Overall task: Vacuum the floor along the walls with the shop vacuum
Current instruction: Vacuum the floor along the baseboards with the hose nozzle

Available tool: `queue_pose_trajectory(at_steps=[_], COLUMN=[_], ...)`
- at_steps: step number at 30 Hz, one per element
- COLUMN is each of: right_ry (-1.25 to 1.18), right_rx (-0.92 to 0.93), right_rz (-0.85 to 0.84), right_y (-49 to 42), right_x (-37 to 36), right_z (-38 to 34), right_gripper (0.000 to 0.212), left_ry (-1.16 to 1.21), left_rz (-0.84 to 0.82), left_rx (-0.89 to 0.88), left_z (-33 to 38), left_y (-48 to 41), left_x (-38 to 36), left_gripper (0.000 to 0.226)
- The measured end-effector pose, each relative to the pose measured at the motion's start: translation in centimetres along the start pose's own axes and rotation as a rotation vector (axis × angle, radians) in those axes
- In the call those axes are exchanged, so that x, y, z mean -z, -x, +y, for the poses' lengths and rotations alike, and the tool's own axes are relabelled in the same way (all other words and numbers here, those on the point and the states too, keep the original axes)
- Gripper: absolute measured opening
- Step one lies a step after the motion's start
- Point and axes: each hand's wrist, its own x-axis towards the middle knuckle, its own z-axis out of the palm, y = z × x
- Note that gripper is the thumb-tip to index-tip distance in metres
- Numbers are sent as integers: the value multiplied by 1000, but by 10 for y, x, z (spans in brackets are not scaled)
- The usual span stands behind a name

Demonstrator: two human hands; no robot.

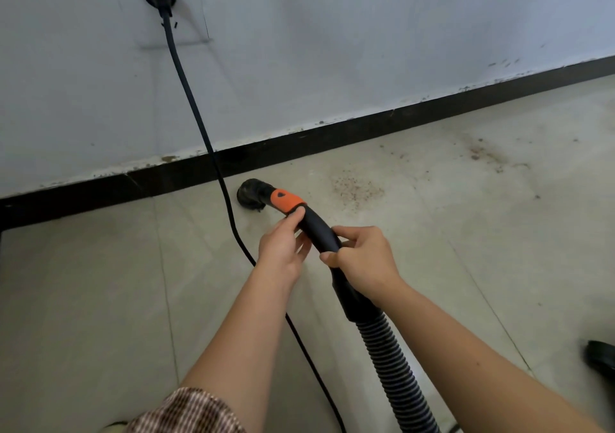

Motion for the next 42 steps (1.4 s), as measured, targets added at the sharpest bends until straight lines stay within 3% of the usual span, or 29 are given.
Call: queue_pose_trajectory(at_steps=[6,11,17,30,36,42], right_ry=[-18,-26,-21,-30,-31,-29], right_rx=[-38,-77,-120,-177,-194,-237], right_rz=[7,3,7,-54,-73,-83], right_y=[10,27,45,71,81,89], right_x=[22,46,61,96,106,114], right_z=[5,15,25,39,44,43], right_gripper=[25,26,35,28,34,35], left_ry=[10,-8,-37,-95,-130,-179], left_rz=[-12,-38,-73,-146,-180,-230], left_rx=[19,61,74,172,213,254], left_z=[-15,-33,-48,-74,-82,-87], left_y=[10,28,46,74,81,88], left_x=[-18,-27,-26,-32,-31,-29], left_gripper=[26,10,10,25,21,32])
